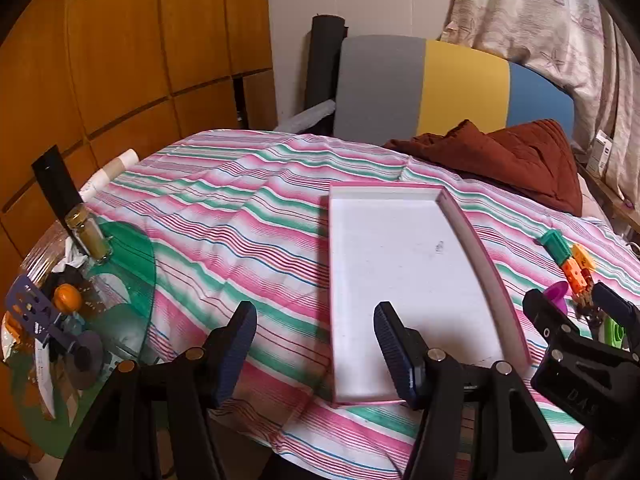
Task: Organize rigid objects
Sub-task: 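Move both grippers toward the pile of toys beside the white tray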
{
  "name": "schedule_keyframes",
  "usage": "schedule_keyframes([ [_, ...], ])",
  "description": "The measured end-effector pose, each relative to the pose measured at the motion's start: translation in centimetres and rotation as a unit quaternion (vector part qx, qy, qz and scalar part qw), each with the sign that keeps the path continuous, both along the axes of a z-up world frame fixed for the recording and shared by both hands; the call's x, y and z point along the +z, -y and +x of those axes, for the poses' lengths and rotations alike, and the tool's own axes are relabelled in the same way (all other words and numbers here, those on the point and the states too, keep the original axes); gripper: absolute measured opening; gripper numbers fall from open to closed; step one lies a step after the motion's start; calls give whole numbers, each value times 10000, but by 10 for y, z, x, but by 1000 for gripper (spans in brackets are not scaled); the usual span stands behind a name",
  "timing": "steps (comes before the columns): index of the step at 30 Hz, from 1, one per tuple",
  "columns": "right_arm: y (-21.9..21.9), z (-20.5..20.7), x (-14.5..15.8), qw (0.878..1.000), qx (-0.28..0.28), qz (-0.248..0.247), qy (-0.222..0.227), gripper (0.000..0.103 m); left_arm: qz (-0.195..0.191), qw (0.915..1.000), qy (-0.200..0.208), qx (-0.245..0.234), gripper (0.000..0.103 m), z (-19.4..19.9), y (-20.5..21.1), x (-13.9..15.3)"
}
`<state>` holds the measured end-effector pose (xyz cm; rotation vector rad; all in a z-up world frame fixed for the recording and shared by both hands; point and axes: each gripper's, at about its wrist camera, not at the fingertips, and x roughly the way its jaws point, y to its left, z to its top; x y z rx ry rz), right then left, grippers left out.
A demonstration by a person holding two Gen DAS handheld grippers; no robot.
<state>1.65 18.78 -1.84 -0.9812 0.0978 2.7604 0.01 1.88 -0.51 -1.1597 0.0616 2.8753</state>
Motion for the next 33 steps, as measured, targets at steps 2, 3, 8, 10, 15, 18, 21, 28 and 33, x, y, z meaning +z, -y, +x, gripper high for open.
schedule_keyframes([
  [2,-4,0,0,10000,-38,4,-1,103,6,10000,3,-53,62,0,-3,0],
  [3,-7,1,0,10000,-51,8,0,103,-12,10000,2,-78,62,0,-5,0],
  [8,-22,3,1,9999,-162,16,-11,103,-63,9998,3,-214,62,-1,-13,-1],
  [10,-30,5,3,9997,-220,56,-21,103,-80,9996,0,-280,62,-1,-15,-1],
  [15,-56,10,8,9991,-403,108,-53,103,-46,9988,17,-489,62,1,-22,-2],
  [18,-73,15,13,9988,-471,19,-123,103,195,9959,66,-882,62,3,-25,-1],
  [21,-97,22,21,9980,-576,-75,-249,103,832,9872,306,-1328,65,1,-26,1],
  [28,-150,39,41,9949,-901,-74,-436,103,989,9765,489,-1849,67,0,-57,0],
  [33,-201,51,39,9910,-1220,-434,-332,103,1110,9581,742,-2535,67,-7,-83,2],
])
